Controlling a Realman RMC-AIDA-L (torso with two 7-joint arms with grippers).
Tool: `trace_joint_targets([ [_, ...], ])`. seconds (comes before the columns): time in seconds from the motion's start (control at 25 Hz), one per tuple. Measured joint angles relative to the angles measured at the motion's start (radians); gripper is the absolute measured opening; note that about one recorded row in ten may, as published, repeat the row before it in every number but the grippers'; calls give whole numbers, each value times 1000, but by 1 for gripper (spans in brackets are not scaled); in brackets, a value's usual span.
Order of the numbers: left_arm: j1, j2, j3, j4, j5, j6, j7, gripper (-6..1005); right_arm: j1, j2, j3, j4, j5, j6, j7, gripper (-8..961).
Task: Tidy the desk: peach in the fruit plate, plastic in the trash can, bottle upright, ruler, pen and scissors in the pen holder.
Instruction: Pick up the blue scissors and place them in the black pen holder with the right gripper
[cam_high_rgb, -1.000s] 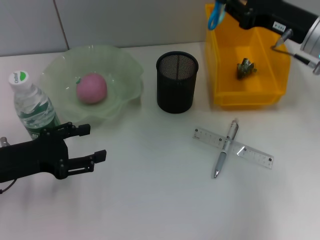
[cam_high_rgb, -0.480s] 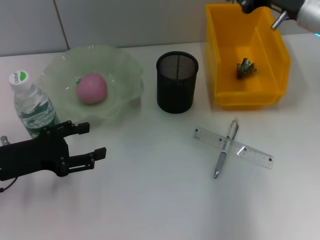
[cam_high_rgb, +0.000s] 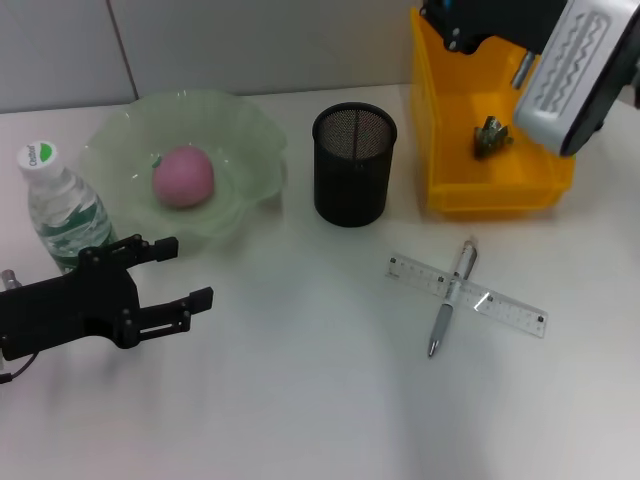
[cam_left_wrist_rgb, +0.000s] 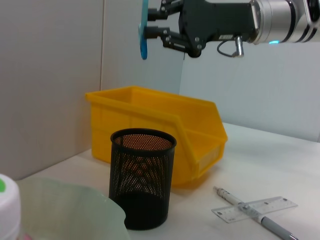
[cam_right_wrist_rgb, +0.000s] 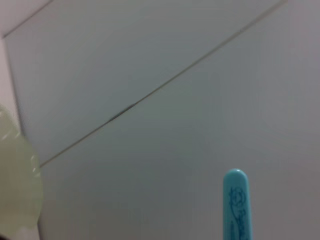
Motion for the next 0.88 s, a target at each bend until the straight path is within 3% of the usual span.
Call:
trace_joint_targets([
  [0.52,0,-1,2,-59,-28,-22,102,817,-139,1,-219,-131,31,173,-404,220],
  [0.6,0,-1,2,-59,-28,-22,102,817,-163,1,-254,-141,79,197,-509,220],
  [0.64,-2,0,0,-73,-32,-24,120,817,-183,1,-279,-142,160,208,-665,220],
  [0.72,0,0,1,-83,-33,-31,142,817,-188,1,-289,-140,201,208,-734,220],
  [0.76,3,0,1,-96,-35,-38,165,817,-194,2,-310,-130,296,210,-897,220],
  [0.88,5,-1,0,-106,-37,-43,182,817,-191,2,-325,-113,358,211,-1011,220],
])
